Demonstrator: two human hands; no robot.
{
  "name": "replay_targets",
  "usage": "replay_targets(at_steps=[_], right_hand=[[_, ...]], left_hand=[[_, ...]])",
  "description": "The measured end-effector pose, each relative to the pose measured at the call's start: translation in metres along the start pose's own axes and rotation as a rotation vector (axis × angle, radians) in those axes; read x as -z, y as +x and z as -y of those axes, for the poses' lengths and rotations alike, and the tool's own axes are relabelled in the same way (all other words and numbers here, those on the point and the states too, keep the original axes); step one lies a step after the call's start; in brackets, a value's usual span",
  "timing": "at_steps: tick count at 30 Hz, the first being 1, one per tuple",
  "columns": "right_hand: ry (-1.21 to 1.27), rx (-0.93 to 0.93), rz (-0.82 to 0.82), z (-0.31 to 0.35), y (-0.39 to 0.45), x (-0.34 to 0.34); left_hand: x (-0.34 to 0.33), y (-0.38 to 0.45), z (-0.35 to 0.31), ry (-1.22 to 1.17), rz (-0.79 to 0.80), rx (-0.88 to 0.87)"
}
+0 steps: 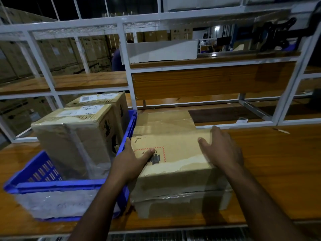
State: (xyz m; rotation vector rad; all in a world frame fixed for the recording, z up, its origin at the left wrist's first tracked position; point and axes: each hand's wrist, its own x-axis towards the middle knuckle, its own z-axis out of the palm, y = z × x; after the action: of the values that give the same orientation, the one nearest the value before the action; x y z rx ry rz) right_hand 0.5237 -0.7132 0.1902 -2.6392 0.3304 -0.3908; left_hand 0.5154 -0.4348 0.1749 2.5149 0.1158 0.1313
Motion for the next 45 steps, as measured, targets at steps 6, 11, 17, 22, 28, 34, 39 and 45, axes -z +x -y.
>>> replay_targets(at_steps=[6,11,17,22,28,34,39,45], right_hand=[[0.154,0.001,-0.239,-0.014,-0.012,0.017],[0.266,-0.047,-0.357,-0.029,-0.025,0.003],[0.190,-0.088,-0.230,-0.049,-0.044,-0.025],[-0.005,-0.083,-0.099,-0.050,-0.048,-0.041],[-0.226,0.197,-0.079,-0.029,-0.034,-0.049],[-0.249,0.247,-0.058,-0.022,-0.021,-0.066],[-0.294,0.266,-0.041,-0.008,-0.010,-0.067],[-0.150,0.494,0.098,-0.001,-0.002,-0.073]], left_hand=[[0.000,-0.027,-0.009,-0.196,-0.197,-0.102],[-0.019,-0.043,-0.010,-0.235,-0.300,-0.104],[-0.038,-0.053,0.012,-0.116,-0.249,-0.027],[-0.047,-0.051,0.022,0.025,-0.181,0.001],[-0.053,-0.033,0.006,0.207,-0.134,-0.223],[-0.067,-0.022,-0.006,0.331,-0.064,-0.318],[-0.065,-0.002,-0.010,0.295,-0.162,-0.340],[-0.080,0.018,-0.020,0.314,0.148,-0.489]])
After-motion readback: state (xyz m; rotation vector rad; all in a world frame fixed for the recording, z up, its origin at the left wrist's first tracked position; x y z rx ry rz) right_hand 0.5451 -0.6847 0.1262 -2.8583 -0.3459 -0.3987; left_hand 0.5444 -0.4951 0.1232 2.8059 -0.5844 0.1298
